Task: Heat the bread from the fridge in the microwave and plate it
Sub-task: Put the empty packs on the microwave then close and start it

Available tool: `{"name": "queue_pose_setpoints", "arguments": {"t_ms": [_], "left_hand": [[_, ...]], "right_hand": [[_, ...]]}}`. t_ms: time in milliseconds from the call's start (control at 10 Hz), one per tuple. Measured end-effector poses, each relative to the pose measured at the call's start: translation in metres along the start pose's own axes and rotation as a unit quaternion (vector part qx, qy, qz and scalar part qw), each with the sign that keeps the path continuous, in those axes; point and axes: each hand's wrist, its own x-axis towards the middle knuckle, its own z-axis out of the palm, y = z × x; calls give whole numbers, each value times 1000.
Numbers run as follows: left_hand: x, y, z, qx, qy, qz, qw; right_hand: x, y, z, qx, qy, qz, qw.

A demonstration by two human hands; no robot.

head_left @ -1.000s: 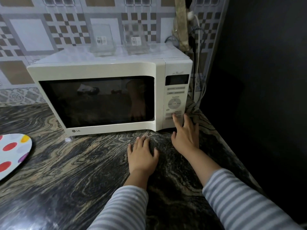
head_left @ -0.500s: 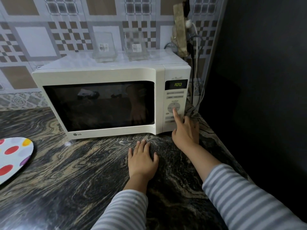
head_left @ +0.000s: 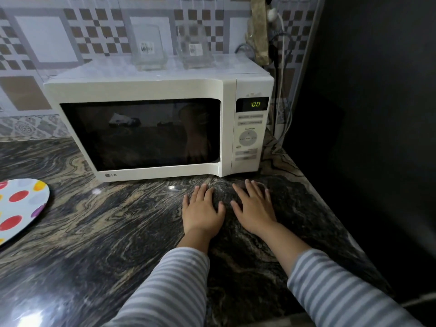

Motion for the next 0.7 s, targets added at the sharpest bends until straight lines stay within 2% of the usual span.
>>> {"name": "queue_pose_setpoints", "arguments": {"t_ms": [100, 700], "left_hand": [[1, 0, 0, 0, 1, -2, 1000], [1, 0, 1, 7, -5, -1, 1000]], "right_hand": [[-1, 2, 7, 7, -20, 3, 1000], [-4, 4, 8, 3, -16, 6, 1000]]}}
